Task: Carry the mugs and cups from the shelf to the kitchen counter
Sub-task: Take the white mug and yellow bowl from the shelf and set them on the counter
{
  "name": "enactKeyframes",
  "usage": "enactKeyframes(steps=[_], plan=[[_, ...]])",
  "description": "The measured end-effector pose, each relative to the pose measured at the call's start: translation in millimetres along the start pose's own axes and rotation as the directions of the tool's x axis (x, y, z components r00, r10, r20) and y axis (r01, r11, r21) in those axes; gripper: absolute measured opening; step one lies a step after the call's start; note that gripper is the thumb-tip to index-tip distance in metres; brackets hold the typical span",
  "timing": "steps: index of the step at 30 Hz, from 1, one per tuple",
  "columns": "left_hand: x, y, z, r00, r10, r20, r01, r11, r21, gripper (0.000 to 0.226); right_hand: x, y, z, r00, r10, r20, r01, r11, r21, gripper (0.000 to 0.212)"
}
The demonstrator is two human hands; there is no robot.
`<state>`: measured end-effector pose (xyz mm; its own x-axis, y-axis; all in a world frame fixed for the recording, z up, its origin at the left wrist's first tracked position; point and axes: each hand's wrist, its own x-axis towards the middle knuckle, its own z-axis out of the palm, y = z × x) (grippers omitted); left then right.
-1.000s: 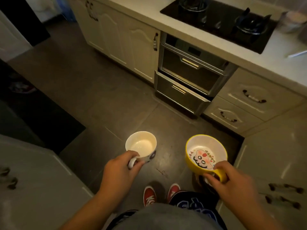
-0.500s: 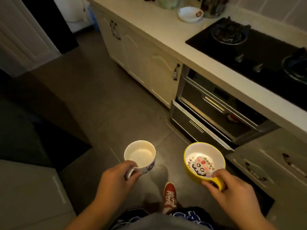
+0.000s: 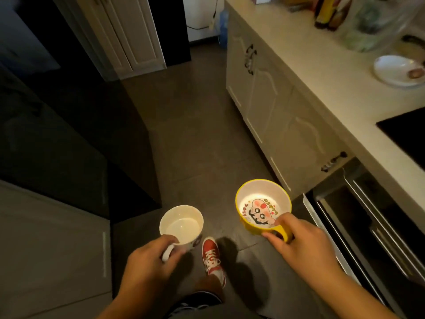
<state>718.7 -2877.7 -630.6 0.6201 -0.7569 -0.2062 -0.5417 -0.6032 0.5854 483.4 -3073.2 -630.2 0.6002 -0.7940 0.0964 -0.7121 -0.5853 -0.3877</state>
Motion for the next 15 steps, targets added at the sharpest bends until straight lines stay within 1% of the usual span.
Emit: enactKeyframes(steps=[3, 7, 9, 11, 15], plan=[[55.5, 1.0, -9.9, 0.998, 0.050, -0.036, -0.048, 0.997, 0.053, 0.021, 41.9, 1.3, 3.7, 0.999, 0.026, 0.027, -0.027, 1.000, 0.014, 0.034], [130.4, 6.1, -17.6, 0.998, 0.046, 0.033, -0.047, 0.997, 0.054, 0.020, 80.4, 8.7, -2.5, 0.993, 0.113, 0.041, -0.113, 0.993, -0.016, 0.033], [166.3, 13.5, -19.2, 0.994, 0.084, 0.063, -0.087, 0.995, 0.054, 0.019, 99.6, 12.3, -8.7, 0.987, 0.158, 0.043, -0.155, 0.986, -0.061, 0.034], [200.2, 27.2, -20.5, 0.991, 0.118, 0.069, -0.121, 0.992, 0.047, 0.019, 119.5, 16.2, -16.4, 0.979, 0.197, 0.043, -0.194, 0.979, -0.063, 0.032], [270.6, 58.6, -16.3, 0.991, 0.123, 0.060, -0.124, 0.992, 0.020, 0.027, 168.6, 32.8, -20.7, 0.968, 0.236, 0.081, -0.231, 0.971, -0.065, 0.031]])
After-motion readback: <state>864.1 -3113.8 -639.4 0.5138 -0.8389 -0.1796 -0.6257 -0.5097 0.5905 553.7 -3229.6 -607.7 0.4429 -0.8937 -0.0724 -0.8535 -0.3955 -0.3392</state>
